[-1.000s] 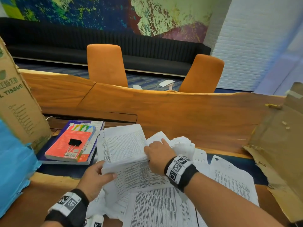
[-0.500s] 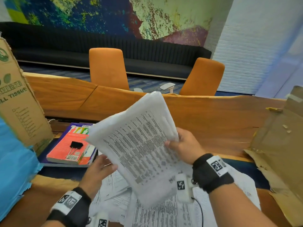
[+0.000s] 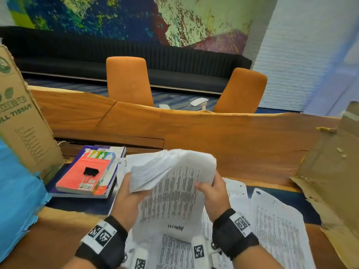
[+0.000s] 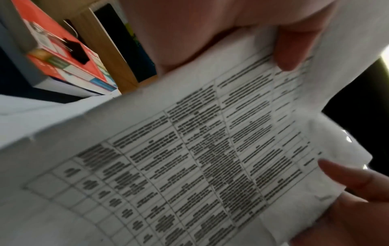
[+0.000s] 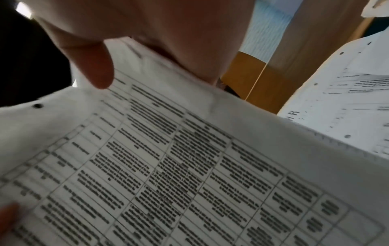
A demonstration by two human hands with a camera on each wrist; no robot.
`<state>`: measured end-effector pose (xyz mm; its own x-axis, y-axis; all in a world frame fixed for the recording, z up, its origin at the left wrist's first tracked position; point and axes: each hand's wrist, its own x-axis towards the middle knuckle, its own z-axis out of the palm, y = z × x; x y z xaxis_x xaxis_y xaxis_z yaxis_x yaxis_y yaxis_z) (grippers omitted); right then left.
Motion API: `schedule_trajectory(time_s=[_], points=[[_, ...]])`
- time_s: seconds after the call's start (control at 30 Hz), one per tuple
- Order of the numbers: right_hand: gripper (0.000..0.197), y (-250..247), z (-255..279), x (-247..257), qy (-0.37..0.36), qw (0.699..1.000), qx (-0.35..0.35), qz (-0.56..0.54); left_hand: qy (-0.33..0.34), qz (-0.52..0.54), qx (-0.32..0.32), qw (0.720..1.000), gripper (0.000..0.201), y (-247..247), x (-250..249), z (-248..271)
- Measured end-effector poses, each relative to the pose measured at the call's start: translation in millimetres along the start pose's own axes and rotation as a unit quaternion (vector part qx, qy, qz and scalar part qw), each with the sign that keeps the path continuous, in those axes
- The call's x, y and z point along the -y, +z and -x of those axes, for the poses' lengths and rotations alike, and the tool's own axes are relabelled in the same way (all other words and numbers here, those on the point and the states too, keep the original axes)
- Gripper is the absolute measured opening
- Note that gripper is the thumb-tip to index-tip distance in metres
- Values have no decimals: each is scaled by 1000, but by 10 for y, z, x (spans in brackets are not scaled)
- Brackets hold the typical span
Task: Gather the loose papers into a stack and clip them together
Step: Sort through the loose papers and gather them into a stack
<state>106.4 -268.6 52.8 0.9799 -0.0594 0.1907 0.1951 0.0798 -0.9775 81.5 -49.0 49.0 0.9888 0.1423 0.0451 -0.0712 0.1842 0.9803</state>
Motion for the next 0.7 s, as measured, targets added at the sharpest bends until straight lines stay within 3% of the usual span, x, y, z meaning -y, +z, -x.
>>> schedule_trajectory(time_s=[0.13, 0.27, 0.33, 0.4, 0.5, 0.7], points=[[16, 147, 25, 25, -27, 998, -42, 31, 31, -17, -4, 999, 35, 150, -48, 40], [21, 162, -9, 102, -51, 997, -50, 22, 70, 11, 0, 997, 56, 117, -148, 4], [26, 103, 10, 0, -18, 999, -35, 36, 33, -3, 1, 999, 54, 31, -46, -18], [23, 50, 78, -182, 59, 995, -23, 78, -54, -12, -19, 998, 49, -34, 151, 4], [15, 23, 235, -443, 157, 980, 8, 118, -130, -85, -15, 988, 26, -101, 434, 65], [20, 18, 304, -456, 166, 980, 48, 103, -119, -138, -20, 983, 21, -161, 427, 75]])
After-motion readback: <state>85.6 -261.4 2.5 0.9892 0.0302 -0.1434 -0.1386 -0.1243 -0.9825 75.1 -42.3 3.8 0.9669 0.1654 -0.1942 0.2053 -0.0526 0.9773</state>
